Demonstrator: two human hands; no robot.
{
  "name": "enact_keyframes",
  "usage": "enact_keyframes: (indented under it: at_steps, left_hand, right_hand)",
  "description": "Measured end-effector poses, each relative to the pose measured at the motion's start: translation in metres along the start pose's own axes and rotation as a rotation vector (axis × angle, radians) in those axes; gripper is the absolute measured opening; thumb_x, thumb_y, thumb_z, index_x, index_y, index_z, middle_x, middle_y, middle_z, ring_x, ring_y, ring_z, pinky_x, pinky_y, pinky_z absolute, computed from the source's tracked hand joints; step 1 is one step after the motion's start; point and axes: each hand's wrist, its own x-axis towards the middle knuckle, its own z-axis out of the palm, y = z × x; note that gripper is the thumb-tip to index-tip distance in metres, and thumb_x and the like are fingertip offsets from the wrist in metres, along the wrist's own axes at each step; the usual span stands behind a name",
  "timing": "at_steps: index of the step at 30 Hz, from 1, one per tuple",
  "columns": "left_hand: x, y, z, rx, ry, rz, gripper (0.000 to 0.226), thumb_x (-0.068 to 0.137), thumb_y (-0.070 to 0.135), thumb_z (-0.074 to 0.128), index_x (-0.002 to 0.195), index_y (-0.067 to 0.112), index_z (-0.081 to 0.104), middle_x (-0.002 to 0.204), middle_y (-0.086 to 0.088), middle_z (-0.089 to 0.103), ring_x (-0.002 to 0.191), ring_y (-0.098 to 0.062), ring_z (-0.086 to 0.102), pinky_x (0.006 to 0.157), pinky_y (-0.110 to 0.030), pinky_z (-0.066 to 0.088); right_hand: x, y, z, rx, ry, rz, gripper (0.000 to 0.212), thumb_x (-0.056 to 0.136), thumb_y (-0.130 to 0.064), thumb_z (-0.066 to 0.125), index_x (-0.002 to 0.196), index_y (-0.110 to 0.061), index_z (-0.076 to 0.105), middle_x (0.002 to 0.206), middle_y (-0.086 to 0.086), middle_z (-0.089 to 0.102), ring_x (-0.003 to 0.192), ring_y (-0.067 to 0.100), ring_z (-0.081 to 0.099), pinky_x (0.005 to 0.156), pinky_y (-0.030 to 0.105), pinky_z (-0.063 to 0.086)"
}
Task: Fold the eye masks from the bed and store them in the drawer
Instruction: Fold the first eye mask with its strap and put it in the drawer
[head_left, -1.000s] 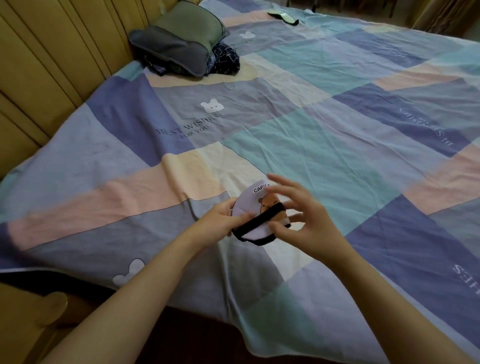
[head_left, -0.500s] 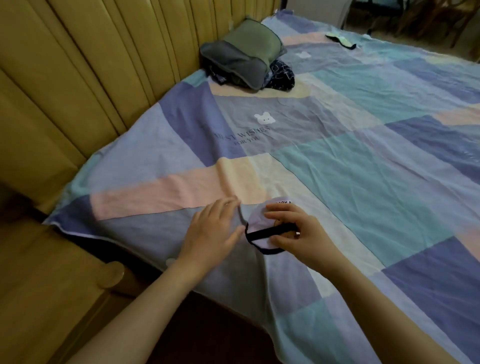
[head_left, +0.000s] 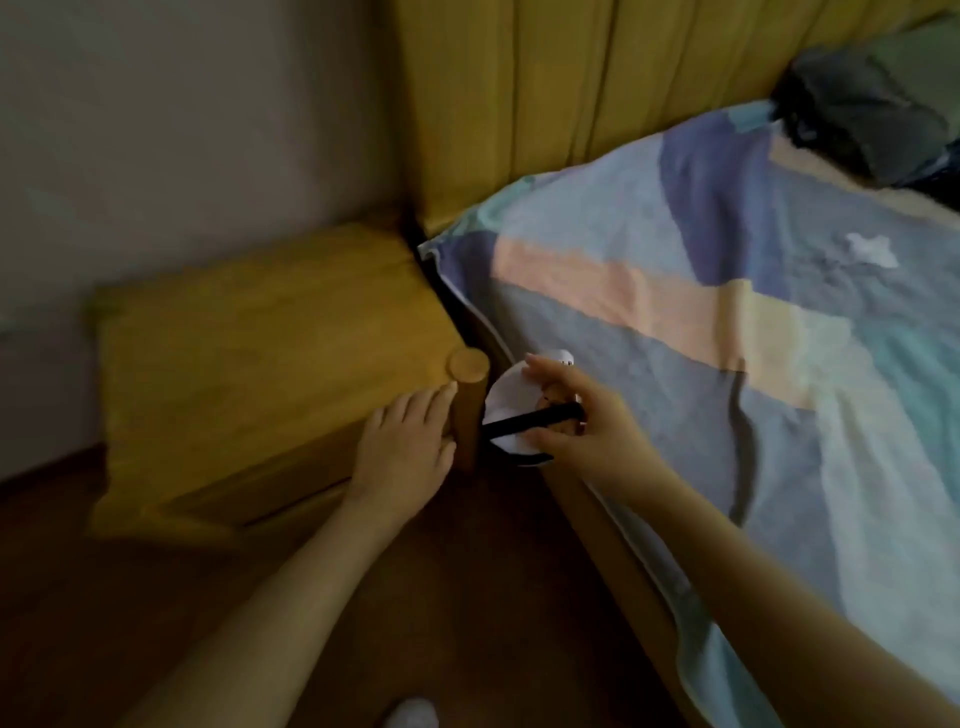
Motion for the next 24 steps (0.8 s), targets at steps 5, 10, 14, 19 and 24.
enact_keyframes:
  at_steps: [5,10,14,19,24]
  left_hand:
    - [-0.062,-0.057,0.045,-0.002,-0.154,-0.243,0.072,0.096,0.042,0.039,0.152,0.022,-0.002,0.150,0.001,0.035,0.141,-0.019,0.024,0.106,-0.037,0.029]
    - [-0.083,-0.093,0.089,-0.074,-0.257,-0.450,0.073,0.095,0.046,0.040,0.152,0.021,0.000,0.146,-0.002,0.039,0.137,-0.022,0.030,0.105,-0.038,0.031]
    - [-0.082,-0.114,0.120,-0.292,-0.286,-0.635,0.076,0.093,0.046,0.048,0.151,0.020,0.007,0.145,-0.007,0.042,0.135,-0.026,0.032,0.103,-0.039,0.033]
    - [-0.051,-0.113,0.160,-1.090,-0.167,-1.006,0.066,0.088,0.036,0.052,0.146,0.018,0.025,0.143,-0.013,0.042,0.125,-0.034,0.045,0.099,-0.050,0.044]
    - [-0.024,-0.098,0.157,-1.636,0.187,-1.319,0.048,0.091,0.031,0.036,0.135,0.011,0.041,0.132,-0.010,0.052,0.112,-0.028,0.051,0.094,-0.043,0.042]
  right_hand:
    - [0.014,0.003,0.080,0.000,-0.164,-0.019,0.069,0.080,0.003,0.067,0.138,-0.026,0.045,0.123,0.000,0.056,0.099,0.002,0.056,0.080,0.012,0.049]
    - [0.031,0.010,0.152,0.002,-0.304,-0.023,0.070,0.080,0.003,0.067,0.139,-0.026,0.044,0.125,-0.006,0.054,0.104,0.001,0.054,0.074,0.005,0.045]
    - [0.048,0.015,0.188,-0.003,-0.324,-0.037,0.070,0.079,0.006,0.068,0.139,-0.022,0.044,0.122,-0.009,0.055,0.095,-0.009,0.056,0.074,0.004,0.045]
    - [0.064,0.034,0.210,0.026,-0.322,-0.072,0.073,0.078,0.011,0.066,0.141,-0.018,0.041,0.123,-0.008,0.056,0.088,-0.013,0.056,0.075,0.006,0.046]
    - [0.068,0.051,0.211,0.042,-0.280,-0.069,0.071,0.079,0.006,0.068,0.139,-0.023,0.043,0.125,-0.009,0.056,0.102,0.001,0.057,0.077,0.010,0.050]
